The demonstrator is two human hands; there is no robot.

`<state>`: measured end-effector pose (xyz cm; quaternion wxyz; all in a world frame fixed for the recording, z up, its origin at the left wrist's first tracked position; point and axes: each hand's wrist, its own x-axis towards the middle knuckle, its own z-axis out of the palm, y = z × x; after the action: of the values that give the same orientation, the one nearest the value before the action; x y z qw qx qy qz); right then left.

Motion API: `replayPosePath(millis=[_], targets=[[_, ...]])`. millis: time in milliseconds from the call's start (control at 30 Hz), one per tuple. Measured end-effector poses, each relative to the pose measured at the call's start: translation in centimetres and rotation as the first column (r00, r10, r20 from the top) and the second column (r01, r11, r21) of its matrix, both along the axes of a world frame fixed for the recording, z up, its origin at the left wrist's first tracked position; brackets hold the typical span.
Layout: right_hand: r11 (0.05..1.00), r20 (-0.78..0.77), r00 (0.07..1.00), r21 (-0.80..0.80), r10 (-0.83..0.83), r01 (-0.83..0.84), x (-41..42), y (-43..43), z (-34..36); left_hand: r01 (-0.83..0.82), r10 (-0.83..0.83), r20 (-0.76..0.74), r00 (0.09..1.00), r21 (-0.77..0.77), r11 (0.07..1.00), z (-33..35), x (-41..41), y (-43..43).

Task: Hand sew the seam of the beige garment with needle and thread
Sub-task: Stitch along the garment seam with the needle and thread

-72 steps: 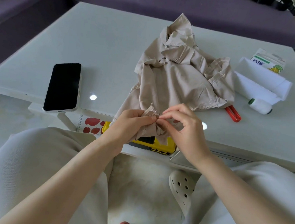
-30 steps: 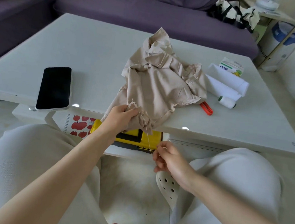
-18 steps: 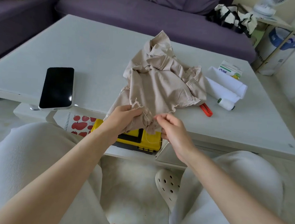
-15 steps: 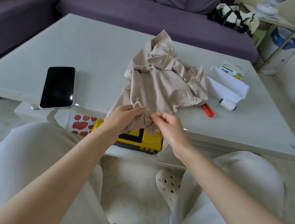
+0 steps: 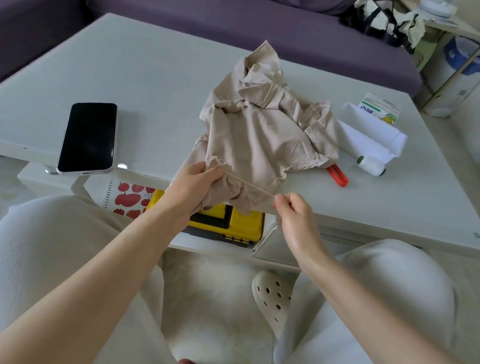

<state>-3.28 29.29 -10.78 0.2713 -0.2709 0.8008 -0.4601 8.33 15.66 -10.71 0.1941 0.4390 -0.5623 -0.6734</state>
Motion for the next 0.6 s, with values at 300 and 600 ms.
replayPosePath(millis=[300, 600], targets=[[0.994, 0.016, 0.998, 0.097, 0.057, -0.058, 0.0, 2.2, -2.3, 0.059, -0.058, 0.032, 0.998, -0.041, 0.997, 0.4, -0.3, 1.0], [0.993, -0.129, 0.99, -0.09, 0.063, -0.075, -2.1, 0.1, -0.1, 0.094, -0.087, 0.064, 0.994, -0.112, 0.989, 1.1, -0.1, 1.3]])
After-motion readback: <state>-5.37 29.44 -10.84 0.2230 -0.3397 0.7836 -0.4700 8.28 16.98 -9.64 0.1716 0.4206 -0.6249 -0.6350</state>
